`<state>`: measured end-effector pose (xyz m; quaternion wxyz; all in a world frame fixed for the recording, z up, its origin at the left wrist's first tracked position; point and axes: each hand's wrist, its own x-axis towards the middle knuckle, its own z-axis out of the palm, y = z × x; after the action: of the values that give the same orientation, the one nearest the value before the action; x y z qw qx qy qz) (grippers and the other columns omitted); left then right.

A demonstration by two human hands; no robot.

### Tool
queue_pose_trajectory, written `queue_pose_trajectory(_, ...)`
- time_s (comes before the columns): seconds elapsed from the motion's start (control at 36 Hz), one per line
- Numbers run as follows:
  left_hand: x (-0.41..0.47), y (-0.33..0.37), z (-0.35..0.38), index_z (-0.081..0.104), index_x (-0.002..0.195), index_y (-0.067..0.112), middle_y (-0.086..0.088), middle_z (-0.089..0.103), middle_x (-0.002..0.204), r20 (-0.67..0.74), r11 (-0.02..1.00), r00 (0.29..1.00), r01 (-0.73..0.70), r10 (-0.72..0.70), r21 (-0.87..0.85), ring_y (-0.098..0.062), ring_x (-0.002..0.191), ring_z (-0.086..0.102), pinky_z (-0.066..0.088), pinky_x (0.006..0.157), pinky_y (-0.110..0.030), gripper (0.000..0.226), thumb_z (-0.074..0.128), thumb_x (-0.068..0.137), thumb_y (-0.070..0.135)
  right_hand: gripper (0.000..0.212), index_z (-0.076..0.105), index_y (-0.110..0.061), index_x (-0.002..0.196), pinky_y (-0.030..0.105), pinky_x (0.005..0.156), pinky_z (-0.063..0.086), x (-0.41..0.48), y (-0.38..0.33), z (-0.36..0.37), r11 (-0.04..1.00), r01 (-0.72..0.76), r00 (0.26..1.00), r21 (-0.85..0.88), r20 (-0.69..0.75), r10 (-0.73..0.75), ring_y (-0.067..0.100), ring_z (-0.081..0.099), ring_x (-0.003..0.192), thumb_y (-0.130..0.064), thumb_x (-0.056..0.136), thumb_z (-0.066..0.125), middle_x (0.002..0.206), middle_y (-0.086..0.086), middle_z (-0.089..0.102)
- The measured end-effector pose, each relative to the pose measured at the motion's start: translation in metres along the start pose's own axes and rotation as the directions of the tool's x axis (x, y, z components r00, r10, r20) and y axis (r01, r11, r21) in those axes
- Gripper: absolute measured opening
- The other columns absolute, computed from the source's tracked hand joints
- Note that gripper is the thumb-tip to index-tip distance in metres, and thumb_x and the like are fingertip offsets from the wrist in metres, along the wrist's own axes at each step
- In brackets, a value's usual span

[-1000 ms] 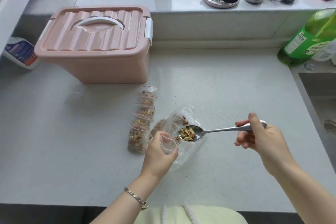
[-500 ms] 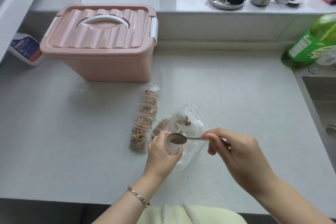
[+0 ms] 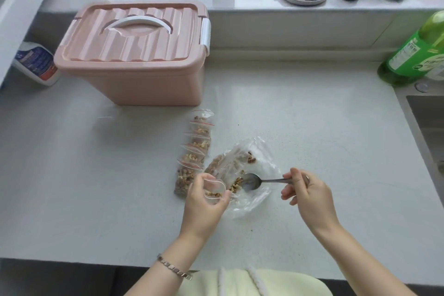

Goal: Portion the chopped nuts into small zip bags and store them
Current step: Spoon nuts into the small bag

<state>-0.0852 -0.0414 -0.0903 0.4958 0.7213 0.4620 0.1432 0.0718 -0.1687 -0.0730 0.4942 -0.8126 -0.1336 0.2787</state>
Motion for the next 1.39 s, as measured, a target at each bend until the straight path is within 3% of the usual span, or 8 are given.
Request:
queue_pose_trajectory(0.08, 0.000, -0.002, 0.001, 0.046, 0.089, 0.030, 0.007, 0.057, 0.092, 0.002, 1.000, 1.000, 0.000, 0.000, -0.005, -0.008, 0.090, 0.054, 0.040, 0.075, -0.017, 0.032, 0.073, 0.075, 0.020, 0.028, 0.063, -0.018, 0.077, 0.019, 0.049, 0.048, 0.002, 0.006, 0.003, 0.999, -0.036, 0.998, 0.031, 0.049, 0.035, 0.016, 0.063, 0.055, -0.026, 0.096, 0.044, 0.055, 0.003, 0.065)
queue_pose_trajectory(0.31, 0.001, -0.008, 0.002, 0.047, 0.085, 0.027, 0.010, 0.055, 0.090, 0.050, 0.998, 0.998, 0.044, -0.041, -0.050, -0.001, 0.088, 0.052, 0.037, 0.069, -0.002, 0.032, 0.073, 0.076, 0.012, 0.028, 0.062, -0.005, 0.086, 0.020, 0.048, 0.051, 0.005, 0.016, 0.012, 0.953, -0.228, 0.969, 0.198, 0.138, 0.203, 0.015, 0.065, 0.052, -0.021, 0.097, 0.042, 0.055, 0.004, 0.065)
queue_pose_trajectory(0.5, 0.005, -0.011, 0.003, 0.053, 0.086, 0.012, 0.004, 0.056, 0.085, 0.092, 0.982, 0.994, 0.074, -0.059, -0.173, 0.013, 0.073, 0.051, 0.040, 0.068, -0.002, 0.023, 0.070, 0.076, 0.000, 0.027, 0.062, -0.008, 0.084, 0.019, 0.049, 0.052, -0.005, 0.017, 0.009, 0.951, -0.173, 0.984, 0.257, 0.081, 0.157, 0.015, 0.064, 0.052, -0.021, 0.096, 0.043, 0.053, 0.003, 0.064)
queue_pose_trajectory(0.72, 0.008, -0.011, 0.006, 0.054, 0.082, 0.011, 0.002, 0.057, 0.082, 0.085, 0.986, 0.996, -0.010, 0.024, -0.166, 0.010, 0.075, 0.053, 0.038, 0.073, -0.001, 0.025, 0.068, 0.074, -0.008, 0.025, 0.064, -0.010, 0.087, 0.020, 0.055, 0.053, -0.015, 0.031, 0.024, 0.951, -0.200, 0.973, 0.237, 0.163, 0.165, 0.016, 0.068, 0.061, -0.017, 0.096, 0.042, 0.061, 0.004, 0.069)
queue_pose_trajectory(0.97, 0.004, -0.013, 0.013, 0.054, 0.085, 0.011, 0.000, 0.059, 0.085, 0.103, 0.987, 0.991, -0.073, 0.088, -0.141, 0.005, 0.081, 0.055, 0.039, 0.077, -0.004, 0.027, 0.070, 0.073, -0.007, 0.025, 0.061, -0.006, 0.091, 0.019, 0.052, 0.053, -0.021, 0.036, 0.030, 0.911, -0.310, 0.942, 0.271, 0.214, 0.257, 0.015, 0.068, 0.058, -0.016, 0.098, 0.039, 0.059, 0.005, 0.068)
queue_pose_trajectory(1.19, 0.002, -0.007, 0.004, 0.055, 0.089, 0.017, 0.003, 0.061, 0.089, -0.008, 0.980, 0.993, -0.118, 0.118, -0.161, 0.002, 0.088, 0.056, 0.037, 0.081, -0.003, 0.029, 0.076, 0.071, 0.008, 0.032, 0.061, -0.005, 0.090, 0.017, 0.048, 0.052, -0.012, 0.032, 0.012, 0.850, -0.412, 0.909, 0.329, 0.212, 0.358, 0.015, 0.067, 0.054, -0.026, 0.098, 0.038, 0.057, 0.007, 0.067)
queue_pose_trajectory(1.31, -0.003, 0.001, -0.005, 0.055, 0.093, 0.013, 0.005, 0.061, 0.087, -0.080, 0.974, 0.988, -0.141, 0.129, -0.177, 0.007, 0.088, 0.055, 0.035, 0.082, -0.001, 0.032, 0.074, 0.072, -0.002, 0.035, 0.062, -0.005, 0.089, 0.016, 0.047, 0.051, -0.012, 0.035, -0.002, 0.846, -0.421, 0.907, 0.327, 0.178, 0.382, 0.015, 0.067, 0.053, -0.028, 0.098, 0.038, 0.056, 0.007, 0.066)
queue_pose_trajectory(1.39, -0.005, 0.009, -0.009, 0.053, 0.098, 0.017, 0.005, 0.062, 0.088, -0.095, 0.970, 0.987, -0.144, 0.128, -0.194, 0.007, 0.088, 0.055, 0.034, 0.083, 0.000, 0.037, 0.075, 0.071, 0.003, 0.036, 0.063, -0.004, 0.089, 0.016, 0.047, 0.051, -0.011, 0.037, -0.014, 0.853, -0.408, 0.913, 0.327, 0.141, 0.382, 0.016, 0.067, 0.053, -0.030, 0.098, 0.038, 0.055, 0.007, 0.065)
